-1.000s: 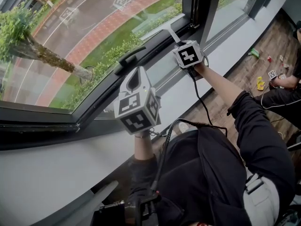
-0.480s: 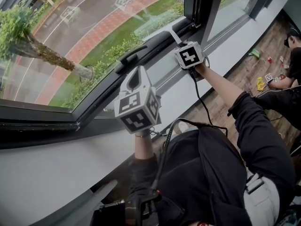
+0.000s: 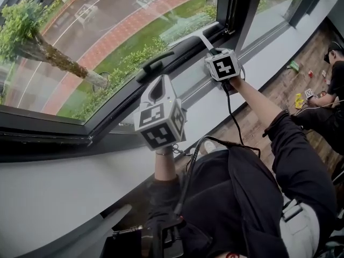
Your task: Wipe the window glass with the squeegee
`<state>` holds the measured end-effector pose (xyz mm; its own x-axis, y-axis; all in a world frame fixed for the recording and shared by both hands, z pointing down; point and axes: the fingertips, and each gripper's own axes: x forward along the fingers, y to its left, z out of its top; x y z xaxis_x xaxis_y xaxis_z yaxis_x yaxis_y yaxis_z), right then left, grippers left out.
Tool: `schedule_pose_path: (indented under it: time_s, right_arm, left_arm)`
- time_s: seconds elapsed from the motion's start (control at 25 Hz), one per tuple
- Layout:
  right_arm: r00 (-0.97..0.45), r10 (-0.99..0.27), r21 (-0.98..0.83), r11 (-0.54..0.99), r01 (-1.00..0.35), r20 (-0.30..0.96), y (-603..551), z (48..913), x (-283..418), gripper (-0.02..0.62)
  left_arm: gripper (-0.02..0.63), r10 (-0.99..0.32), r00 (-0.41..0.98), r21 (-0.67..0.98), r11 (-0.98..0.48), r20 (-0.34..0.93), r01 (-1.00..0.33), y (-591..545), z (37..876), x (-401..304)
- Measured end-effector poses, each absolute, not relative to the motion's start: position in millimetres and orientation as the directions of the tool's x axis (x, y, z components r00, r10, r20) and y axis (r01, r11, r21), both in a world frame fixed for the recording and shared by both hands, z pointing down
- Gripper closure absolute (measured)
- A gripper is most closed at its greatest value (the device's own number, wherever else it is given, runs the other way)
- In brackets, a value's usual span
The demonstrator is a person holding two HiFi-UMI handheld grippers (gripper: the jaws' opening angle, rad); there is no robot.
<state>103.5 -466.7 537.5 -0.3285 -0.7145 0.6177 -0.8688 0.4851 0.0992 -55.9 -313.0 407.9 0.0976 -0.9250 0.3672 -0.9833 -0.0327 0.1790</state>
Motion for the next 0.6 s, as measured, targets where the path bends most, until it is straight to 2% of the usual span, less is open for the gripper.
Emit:
schedule_pose_path:
  time_s: [0.32, 0.6]
  right_arm:
    - [-0.391, -0.769, 0.097, 0.501, -0.86, 0.506, -451.3, 477.9, 104.0, 0.505]
    - [-0.476, -0.847, 0.023, 0.495, -0.869, 0.239, -415.0, 365.6, 93.4, 0.505]
  left_arm:
    - [0.607, -0.935, 0.087, 0.186, -0.023, 0.344, -0.982, -312.0, 398.9, -61.7]
    - [0.607, -0.974, 0.031, 0.146, 0.002, 0.222, -0.989, -305.1, 362.7, -77.2]
